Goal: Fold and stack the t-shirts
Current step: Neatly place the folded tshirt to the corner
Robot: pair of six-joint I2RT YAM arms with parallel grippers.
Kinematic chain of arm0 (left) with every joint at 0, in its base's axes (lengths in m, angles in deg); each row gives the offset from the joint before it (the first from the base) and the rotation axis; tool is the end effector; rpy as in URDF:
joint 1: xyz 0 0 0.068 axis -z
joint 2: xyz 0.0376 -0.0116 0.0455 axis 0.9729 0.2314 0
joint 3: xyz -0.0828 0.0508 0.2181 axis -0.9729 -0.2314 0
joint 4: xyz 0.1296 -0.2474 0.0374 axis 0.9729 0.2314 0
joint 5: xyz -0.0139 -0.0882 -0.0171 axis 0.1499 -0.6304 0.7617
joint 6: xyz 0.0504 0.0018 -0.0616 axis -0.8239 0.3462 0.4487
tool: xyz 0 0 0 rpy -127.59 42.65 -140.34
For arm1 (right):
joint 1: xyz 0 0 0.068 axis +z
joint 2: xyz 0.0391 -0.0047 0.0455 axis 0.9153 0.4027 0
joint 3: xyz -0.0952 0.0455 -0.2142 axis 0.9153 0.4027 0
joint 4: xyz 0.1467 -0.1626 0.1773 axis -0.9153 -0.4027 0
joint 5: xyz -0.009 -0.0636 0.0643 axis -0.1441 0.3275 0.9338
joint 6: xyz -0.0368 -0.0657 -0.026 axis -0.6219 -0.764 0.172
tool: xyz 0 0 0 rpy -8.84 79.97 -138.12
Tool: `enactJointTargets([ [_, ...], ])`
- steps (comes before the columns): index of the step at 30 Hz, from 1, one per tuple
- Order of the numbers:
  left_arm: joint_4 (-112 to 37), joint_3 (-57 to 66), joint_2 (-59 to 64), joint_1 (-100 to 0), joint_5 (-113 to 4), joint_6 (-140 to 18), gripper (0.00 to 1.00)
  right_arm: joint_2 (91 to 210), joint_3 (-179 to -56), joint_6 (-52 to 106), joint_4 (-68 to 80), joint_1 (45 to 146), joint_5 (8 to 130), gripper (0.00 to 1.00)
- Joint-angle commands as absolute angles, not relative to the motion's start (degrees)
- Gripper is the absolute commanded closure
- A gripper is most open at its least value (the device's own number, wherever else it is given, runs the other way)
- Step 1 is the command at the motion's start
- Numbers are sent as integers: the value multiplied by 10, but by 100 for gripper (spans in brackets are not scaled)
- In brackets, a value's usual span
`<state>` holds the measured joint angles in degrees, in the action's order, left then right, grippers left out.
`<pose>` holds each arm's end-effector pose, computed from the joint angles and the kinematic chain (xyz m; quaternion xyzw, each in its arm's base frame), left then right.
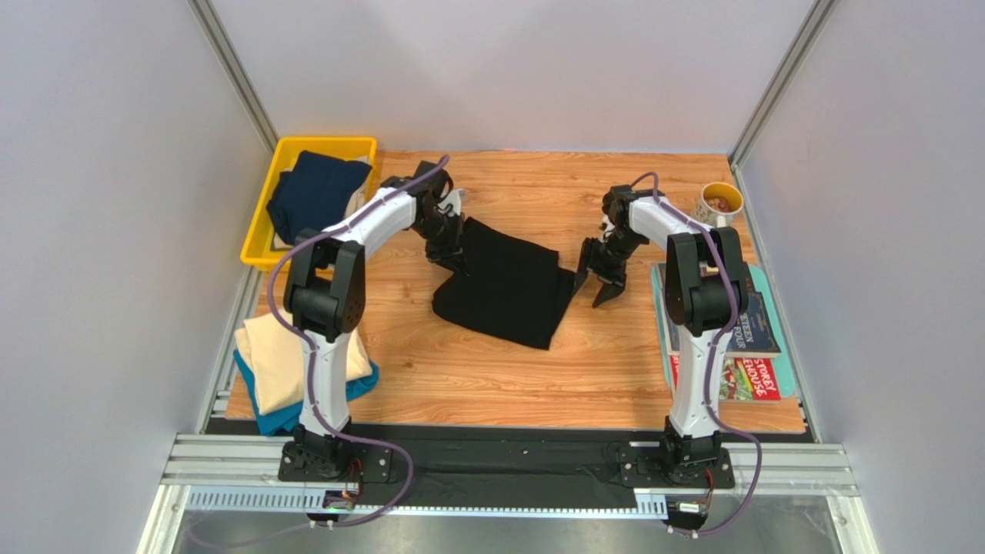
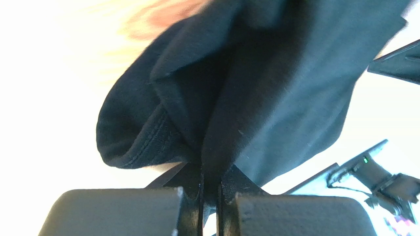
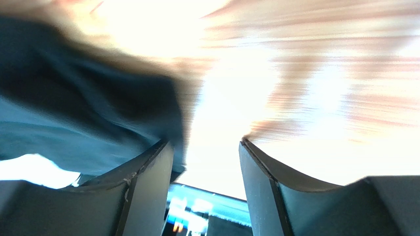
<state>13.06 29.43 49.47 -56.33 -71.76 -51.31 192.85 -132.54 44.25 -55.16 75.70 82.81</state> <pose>0.4089 -0.1827 0.1195 0.0264 0.9652 -0.2544 0.0539 0.3824 0.0892 0.0744 -0.1326 -0.9727 -0.1676 0.0908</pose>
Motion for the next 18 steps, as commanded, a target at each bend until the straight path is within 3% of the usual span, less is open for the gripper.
enactJointTargets([
  [1,166,292,389,-585,-634,-497,100,1900,-1323,442,-546,747,740,42],
  [18,318,166,184,-637,-509,-456,100,1912,-1357,447,-561,747,778,44],
])
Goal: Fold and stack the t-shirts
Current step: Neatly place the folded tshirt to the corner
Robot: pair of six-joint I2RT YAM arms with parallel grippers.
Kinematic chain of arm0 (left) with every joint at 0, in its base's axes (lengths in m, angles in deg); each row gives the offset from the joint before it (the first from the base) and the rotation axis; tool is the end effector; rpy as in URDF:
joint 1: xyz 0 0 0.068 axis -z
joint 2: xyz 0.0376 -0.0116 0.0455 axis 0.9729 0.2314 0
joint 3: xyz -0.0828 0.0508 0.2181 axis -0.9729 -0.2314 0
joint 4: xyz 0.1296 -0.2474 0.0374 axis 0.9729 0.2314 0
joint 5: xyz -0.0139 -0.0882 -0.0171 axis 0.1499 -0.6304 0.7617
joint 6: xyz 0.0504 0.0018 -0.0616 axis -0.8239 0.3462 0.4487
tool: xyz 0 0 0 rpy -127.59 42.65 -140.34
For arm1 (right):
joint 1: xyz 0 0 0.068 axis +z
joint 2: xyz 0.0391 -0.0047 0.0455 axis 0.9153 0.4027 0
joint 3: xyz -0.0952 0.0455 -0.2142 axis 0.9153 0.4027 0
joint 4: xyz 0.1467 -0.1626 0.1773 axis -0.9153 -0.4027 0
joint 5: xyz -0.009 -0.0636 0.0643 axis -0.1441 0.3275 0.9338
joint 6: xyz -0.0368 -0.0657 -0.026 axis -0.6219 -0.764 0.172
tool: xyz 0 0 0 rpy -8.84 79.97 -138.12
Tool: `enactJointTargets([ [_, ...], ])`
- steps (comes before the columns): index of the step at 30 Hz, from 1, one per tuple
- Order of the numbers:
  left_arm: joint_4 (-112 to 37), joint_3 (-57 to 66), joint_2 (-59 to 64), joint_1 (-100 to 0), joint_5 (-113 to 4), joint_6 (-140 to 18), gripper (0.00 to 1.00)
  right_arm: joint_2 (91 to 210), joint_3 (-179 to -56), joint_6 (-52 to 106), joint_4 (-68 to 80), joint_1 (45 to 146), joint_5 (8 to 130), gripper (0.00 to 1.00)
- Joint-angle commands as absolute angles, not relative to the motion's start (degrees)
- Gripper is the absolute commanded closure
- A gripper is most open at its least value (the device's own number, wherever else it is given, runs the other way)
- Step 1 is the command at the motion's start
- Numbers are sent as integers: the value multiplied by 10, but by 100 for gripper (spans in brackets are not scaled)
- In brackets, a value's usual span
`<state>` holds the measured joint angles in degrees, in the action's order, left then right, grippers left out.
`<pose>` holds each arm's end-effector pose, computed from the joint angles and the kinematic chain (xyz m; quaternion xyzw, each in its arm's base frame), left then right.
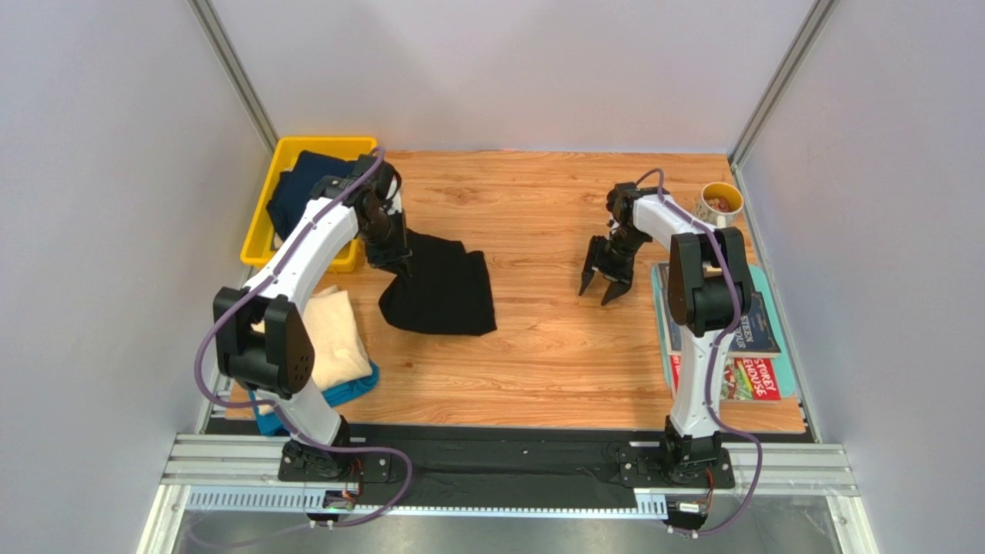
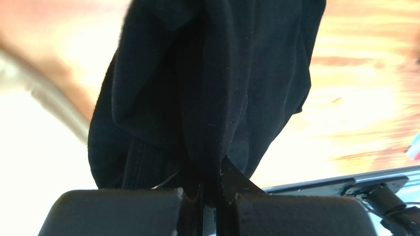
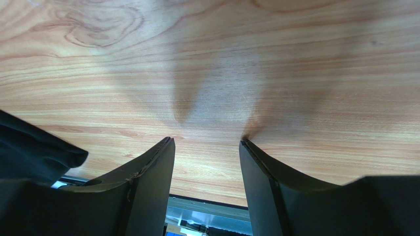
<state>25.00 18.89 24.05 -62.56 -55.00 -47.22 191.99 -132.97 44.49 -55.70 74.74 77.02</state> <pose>0.3528 -0.0992 0.2199 -0.0809 0.9795 -0.1278 0.1334 0.3856 0.0764 0.0797 -0.1412 -0.9799 -0.1222 0.0698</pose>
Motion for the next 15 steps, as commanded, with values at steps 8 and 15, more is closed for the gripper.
enactJointTargets([
  [8,373,106,82,-690,-463,-422,100,1915,-1341,455,-549,747,814,44],
  [15,427,98,31,-722,-385,-409,100,1903,-1320,459,-539,747,832,45],
])
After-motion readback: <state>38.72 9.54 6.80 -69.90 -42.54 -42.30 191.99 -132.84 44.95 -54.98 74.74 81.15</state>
